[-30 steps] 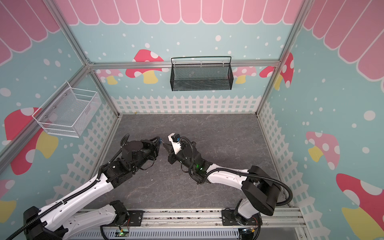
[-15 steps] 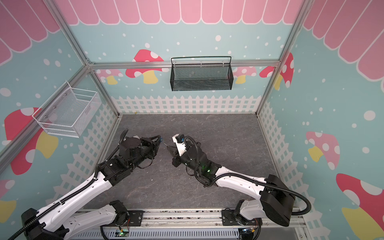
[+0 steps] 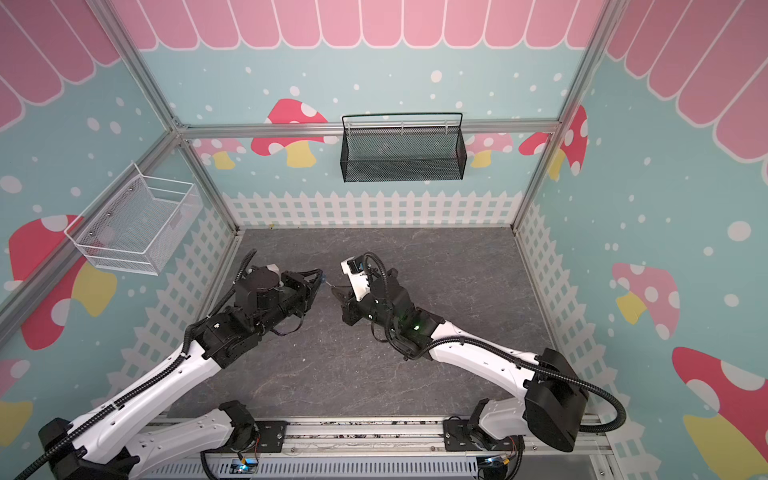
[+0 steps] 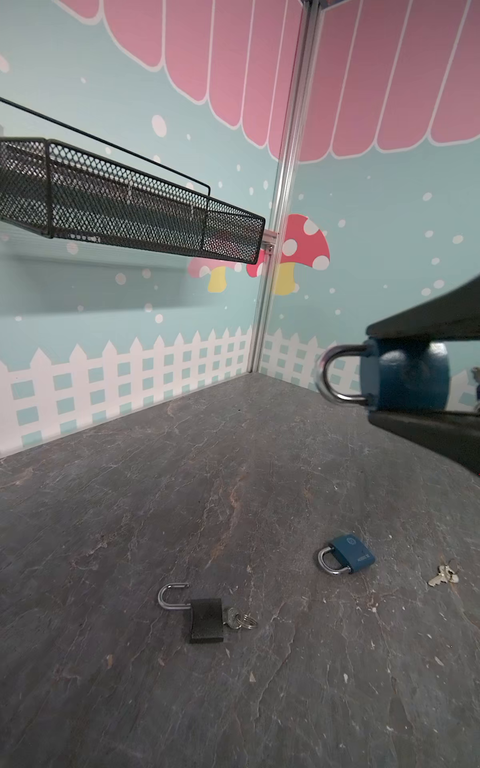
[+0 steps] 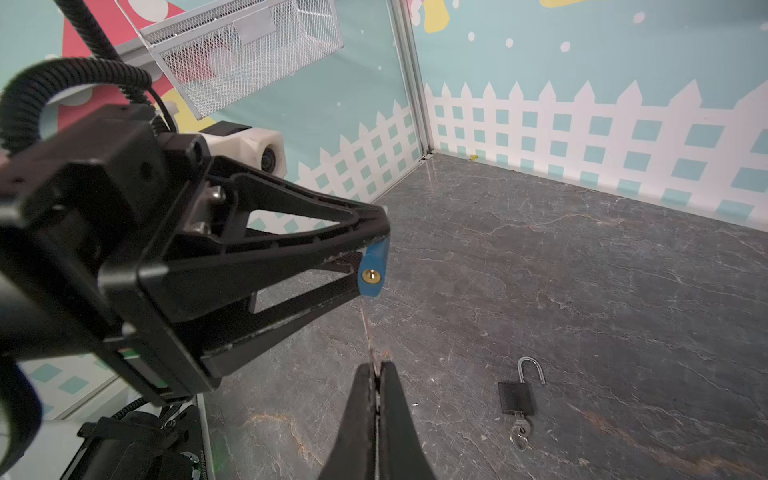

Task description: Unlock with the key

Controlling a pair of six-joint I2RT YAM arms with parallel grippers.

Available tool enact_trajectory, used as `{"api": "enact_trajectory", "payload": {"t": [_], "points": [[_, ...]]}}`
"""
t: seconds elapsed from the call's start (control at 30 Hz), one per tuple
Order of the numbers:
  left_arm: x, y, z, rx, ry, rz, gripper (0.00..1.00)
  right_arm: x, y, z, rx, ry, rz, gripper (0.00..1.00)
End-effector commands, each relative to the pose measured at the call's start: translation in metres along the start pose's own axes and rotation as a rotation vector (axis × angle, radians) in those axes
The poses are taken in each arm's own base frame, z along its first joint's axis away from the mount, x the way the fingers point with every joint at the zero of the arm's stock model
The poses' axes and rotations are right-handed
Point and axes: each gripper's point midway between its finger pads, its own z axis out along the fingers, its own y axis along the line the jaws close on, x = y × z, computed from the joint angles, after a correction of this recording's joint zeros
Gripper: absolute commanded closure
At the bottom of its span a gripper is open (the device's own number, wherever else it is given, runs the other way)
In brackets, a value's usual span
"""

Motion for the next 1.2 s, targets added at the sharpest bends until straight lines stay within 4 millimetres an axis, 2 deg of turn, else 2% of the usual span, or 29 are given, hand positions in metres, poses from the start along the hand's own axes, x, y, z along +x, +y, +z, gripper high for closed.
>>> {"api": "enact_trajectory", "payload": {"t": [0.0, 0.13, 0.2, 0.3, 0.47, 0.6, 0.73, 0.83, 1.17], "points": [[-0.001, -0.010, -0.003, 0.009, 0.001, 0.043, 1.00, 0.002, 0.000, 0.005, 0.003, 0.029, 0.002, 1.00], [0.000, -0.009, -0.003, 0.009, 0.008, 0.043, 1.00, 0.007, -0.008, 0.009, 0.021, 0.048, 0.027, 1.00], [0.000, -0.008, -0.002, 0.007, 0.008, 0.044, 1.00, 0.000, -0.008, 0.007, 0.026, 0.029, 0.025, 1.00], [0.001, -0.007, -0.002, 0.004, 0.010, 0.045, 1.00, -0.009, -0.006, 0.007, 0.020, 0.011, 0.020, 1.00], [-0.004, -0.008, -0.004, 0.005, -0.012, 0.055, 1.00, -0.008, 0.001, 0.007, -0.017, 0.018, 0.023, 1.00], [-0.006, -0.010, -0.005, 0.008, -0.024, 0.063, 1.00, -0.008, -0.001, 0.006, -0.004, 0.015, 0.029, 1.00], [-0.009, -0.011, -0.008, 0.006, -0.040, 0.068, 1.00, -0.016, 0.005, 0.003, -0.028, 0.000, 0.023, 1.00], [-0.014, -0.012, -0.012, 0.005, -0.065, 0.076, 1.00, -0.018, 0.002, -0.002, -0.010, -0.015, 0.028, 1.00], [-0.013, -0.017, -0.010, 0.017, -0.062, 0.081, 1.00, -0.016, 0.005, 0.008, -0.032, 0.011, 0.058, 1.00]]}}
